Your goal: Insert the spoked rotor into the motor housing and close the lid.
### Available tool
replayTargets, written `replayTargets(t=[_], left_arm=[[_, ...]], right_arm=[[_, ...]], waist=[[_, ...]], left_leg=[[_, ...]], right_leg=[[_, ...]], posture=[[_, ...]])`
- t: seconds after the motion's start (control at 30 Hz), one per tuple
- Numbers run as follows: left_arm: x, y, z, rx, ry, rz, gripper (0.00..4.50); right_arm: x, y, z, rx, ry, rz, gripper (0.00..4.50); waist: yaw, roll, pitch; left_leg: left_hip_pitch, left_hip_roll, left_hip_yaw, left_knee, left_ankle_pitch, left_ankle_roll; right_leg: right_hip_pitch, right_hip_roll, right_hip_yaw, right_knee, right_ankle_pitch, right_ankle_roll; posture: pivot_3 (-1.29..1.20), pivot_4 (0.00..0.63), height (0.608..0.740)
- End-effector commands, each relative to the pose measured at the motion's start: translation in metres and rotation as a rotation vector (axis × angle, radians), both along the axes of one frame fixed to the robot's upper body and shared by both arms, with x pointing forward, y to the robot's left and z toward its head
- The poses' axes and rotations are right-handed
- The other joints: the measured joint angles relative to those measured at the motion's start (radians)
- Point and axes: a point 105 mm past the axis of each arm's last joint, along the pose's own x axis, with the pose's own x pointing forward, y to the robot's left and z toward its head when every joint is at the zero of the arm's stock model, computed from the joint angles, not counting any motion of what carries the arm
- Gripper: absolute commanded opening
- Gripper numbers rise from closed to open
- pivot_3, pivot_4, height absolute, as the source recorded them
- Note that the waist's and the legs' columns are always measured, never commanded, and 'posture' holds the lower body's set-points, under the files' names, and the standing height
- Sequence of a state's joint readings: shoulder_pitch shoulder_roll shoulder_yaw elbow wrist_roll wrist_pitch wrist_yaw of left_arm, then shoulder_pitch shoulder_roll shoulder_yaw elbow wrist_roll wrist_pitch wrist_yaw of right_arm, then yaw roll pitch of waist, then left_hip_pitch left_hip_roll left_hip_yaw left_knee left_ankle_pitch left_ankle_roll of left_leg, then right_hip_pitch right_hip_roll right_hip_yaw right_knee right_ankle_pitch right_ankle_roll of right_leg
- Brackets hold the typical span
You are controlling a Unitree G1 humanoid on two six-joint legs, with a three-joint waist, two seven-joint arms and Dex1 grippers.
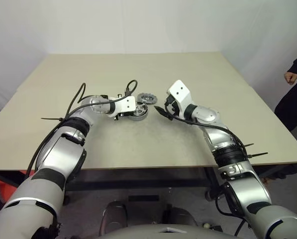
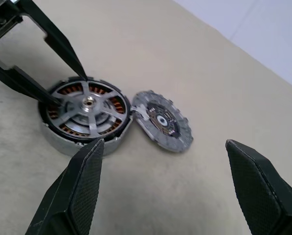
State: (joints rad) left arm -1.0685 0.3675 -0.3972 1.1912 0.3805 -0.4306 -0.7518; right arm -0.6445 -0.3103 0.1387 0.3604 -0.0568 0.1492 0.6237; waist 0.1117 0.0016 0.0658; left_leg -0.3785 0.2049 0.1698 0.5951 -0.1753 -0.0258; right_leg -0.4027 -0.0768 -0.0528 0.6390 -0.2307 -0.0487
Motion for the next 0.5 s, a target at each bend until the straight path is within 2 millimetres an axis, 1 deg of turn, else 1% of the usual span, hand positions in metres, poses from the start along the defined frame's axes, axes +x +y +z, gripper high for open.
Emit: replayTargets(t=[0.03, 0.13, 0.3, 0.33, 0.4, 0.47, 0.5], left_arm=[[0.0022, -0.0111, 0.0101, 0.014, -0.033, -0.042, 2.09], [0.0023, -0.0113, 0.0116, 0.018, -0.037, -0.049, 2.09], [0.0020, -0.0062, 0.0103, 0.034, -0.033, -0.048, 2.09], [0.0018, -0.0057, 0.0099, 0.037, -0.031, -0.049, 1.67], [0.0016, -0.0047, 0.0092, 0.045, -0.029, -0.049, 1.17], [0.0021, -0.0035, 0.0087, 0.058, -0.033, -0.047, 0.45], [0.0023, -0.0034, 0.0087, 0.060, -0.034, -0.047, 0.45]], right_arm=[[-0.0017, 0.0005, 0.0194, 0.029, -0.065, -0.003, 4.46], [-0.0019, -0.0022, 0.0205, 0.029, -0.068, -0.013, 4.46], [-0.0002, -0.0044, 0.0230, 0.031, -0.077, -0.026, 4.46], [0.0000, -0.0041, 0.0234, 0.032, -0.079, -0.027, 4.50], [0.0002, -0.0033, 0.0240, 0.033, -0.081, -0.026, 4.50], [0.0006, -0.0026, 0.0246, 0.033, -0.083, -0.025, 4.50], [0.0006, -0.0026, 0.0248, 0.034, -0.084, -0.024, 4.50]], waist=[[0.009, 0.000, 0.000], [0.014, 0.000, 0.000], [0.014, 0.000, 0.000], [0.014, 0.000, 0.000], [0.014, 0.000, 0.000], [0.014, 0.000, 0.000], [0.014, 0.000, 0.000]], left_leg=[[0.000, 0.000, 0.000, 0.000, 0.000, 0.000], [0.000, 0.000, 0.000, 0.000, 0.000, 0.000], [0.000, 0.000, 0.000, 0.000, 0.000, 0.000], [0.000, 0.000, 0.000, 0.000, 0.000, 0.000], [0.000, 0.000, 0.000, 0.000, 0.000, 0.000], [0.000, 0.000, 0.000, 0.000, 0.000, 0.000], [0.000, 0.000, 0.000, 0.000, 0.000, 0.000]], right_leg=[[0.000, 0.000, 0.000, 0.000, 0.000, 0.000], [0.000, 0.000, 0.000, 0.000, 0.000, 0.000], [0.000, 0.000, 0.000, 0.000, 0.000, 0.000], [0.000, 0.000, 0.000, 0.000, 0.000, 0.000], [0.000, 0.000, 0.000, 0.000, 0.000, 0.000], [0.000, 0.000, 0.000, 0.000, 0.000, 0.000], [0.000, 0.000, 0.000, 0.000, 0.000, 0.000]], posture=[[0.00, 0.000, 0.740], [0.00, 0.000, 0.740], [0.00, 0.000, 0.740], [0.00, 0.000, 0.740], [0.00, 0.000, 0.740], [0.00, 0.000, 0.740], [0.00, 0.000, 0.740]])
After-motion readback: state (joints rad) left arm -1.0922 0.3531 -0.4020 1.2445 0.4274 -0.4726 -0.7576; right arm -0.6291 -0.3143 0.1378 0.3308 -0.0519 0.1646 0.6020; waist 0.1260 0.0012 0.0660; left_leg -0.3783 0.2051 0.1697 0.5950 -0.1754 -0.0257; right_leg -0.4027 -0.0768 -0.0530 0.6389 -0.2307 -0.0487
